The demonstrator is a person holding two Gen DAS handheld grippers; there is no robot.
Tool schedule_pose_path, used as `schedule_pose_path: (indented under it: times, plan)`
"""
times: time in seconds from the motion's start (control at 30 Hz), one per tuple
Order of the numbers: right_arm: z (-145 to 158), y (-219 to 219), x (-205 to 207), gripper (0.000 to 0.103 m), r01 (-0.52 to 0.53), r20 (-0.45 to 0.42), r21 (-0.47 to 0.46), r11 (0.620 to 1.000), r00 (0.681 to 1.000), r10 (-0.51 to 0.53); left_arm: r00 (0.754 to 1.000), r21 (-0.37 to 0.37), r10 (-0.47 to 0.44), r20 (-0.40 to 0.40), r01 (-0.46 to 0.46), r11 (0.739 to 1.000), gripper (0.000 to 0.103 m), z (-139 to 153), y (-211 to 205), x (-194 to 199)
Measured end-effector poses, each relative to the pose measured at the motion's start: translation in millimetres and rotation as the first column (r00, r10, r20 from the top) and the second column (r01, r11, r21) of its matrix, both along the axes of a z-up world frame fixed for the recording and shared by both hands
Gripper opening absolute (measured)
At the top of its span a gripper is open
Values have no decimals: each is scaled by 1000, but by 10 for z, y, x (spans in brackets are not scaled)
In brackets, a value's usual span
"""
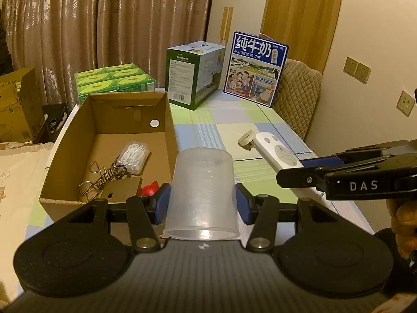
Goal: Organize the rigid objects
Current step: 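Carry the cup with the left tool while the right tool carries the remote to the cardboard box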
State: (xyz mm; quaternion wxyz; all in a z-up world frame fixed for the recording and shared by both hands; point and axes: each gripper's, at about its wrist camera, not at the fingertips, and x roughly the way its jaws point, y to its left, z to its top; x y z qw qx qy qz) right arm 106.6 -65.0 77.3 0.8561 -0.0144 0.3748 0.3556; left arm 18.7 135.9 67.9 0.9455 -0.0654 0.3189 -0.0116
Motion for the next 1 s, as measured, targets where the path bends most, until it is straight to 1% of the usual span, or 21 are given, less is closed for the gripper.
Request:
schedule_pose_path:
  times: [0.47, 0.67, 0.83, 0.93, 1.0]
  plan:
    - [-10, 365, 44, 37, -48, 7, -13, 999, 999, 48, 999, -21, 35, -4, -35, 999, 47, -52, 234, -25]
    - [-17, 551, 113, 37, -67, 8, -20, 998, 998, 67, 998, -20, 61, -6, -61, 998, 47, -72, 435, -30]
    - [-44, 734, 229, 37, -65, -4, -7, 998, 998, 65, 996, 17, 86, -5, -86, 996, 47, -39, 703, 53]
    - [-64, 867, 335, 37, -55, -7, 1, 998, 998, 55, 995, 65, 97, -11, -96, 993, 47, -21, 895, 151]
    - [-83, 966, 420, 37, -50, -11, 7, 999, 999, 50, 994, 84, 103, -21, -101, 991, 47, -22, 1019, 235]
